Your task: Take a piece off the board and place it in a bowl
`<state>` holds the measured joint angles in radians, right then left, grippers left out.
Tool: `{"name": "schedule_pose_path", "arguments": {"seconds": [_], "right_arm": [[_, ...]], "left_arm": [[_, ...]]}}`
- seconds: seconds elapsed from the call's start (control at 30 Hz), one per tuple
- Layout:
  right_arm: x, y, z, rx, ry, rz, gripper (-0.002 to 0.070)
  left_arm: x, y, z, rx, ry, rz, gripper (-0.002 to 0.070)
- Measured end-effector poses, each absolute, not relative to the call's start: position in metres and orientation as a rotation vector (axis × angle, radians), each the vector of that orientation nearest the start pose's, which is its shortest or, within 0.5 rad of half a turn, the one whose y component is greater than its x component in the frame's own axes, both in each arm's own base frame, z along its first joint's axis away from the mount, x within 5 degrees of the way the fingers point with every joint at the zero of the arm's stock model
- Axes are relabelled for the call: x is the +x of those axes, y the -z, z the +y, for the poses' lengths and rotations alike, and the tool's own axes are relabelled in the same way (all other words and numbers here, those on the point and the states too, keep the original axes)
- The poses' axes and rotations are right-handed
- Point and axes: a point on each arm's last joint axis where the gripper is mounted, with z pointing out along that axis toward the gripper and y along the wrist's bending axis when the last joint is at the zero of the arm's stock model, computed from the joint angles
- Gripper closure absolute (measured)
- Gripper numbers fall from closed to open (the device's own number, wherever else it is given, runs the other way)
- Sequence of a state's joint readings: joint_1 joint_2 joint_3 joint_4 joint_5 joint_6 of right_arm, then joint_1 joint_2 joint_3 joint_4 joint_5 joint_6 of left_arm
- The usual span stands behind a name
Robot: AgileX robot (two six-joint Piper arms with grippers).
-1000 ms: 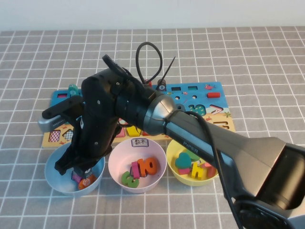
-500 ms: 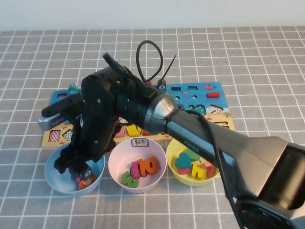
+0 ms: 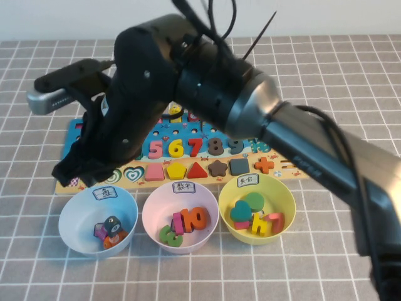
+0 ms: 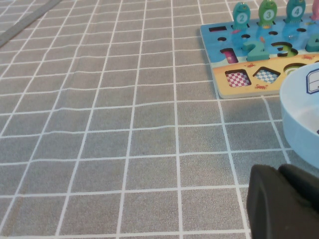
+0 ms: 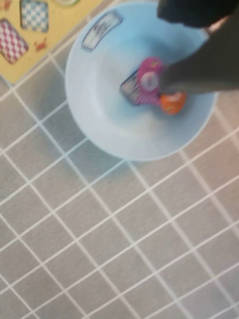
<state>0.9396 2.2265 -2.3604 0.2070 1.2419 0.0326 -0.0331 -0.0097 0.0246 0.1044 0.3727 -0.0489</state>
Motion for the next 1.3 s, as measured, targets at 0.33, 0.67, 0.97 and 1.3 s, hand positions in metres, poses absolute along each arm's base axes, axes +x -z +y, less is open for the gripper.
{"name": "schedule_pose_path", "arguments": {"seconds": [0.33,0.67,0.97,1.3], "right_arm": [[0.257,-0.346,0.358,-1.183,-0.365,2.427,0.0678],[0.224,-0.393,0.289,-1.121,-0.205,2.355,0.0691],[0.190,-0.366,0.239,-0.964,-0.213,2.434,0.0691],[0.176,-0.295,0.228,-0.957,-0.386,2.222,0.0692]], "left_arm": [[0.053,-0.172,0.002,0.050,-0.046,1.869,0.0679],[0.053,-0.172,0.002,0.050,-0.046,1.869,0.0679],[0.053,-0.172,0.002,0.050,-0.046,1.869,0.0679],[0.053,-0.172,0.002,0.050,-0.046,1.869,0.0679]]}}
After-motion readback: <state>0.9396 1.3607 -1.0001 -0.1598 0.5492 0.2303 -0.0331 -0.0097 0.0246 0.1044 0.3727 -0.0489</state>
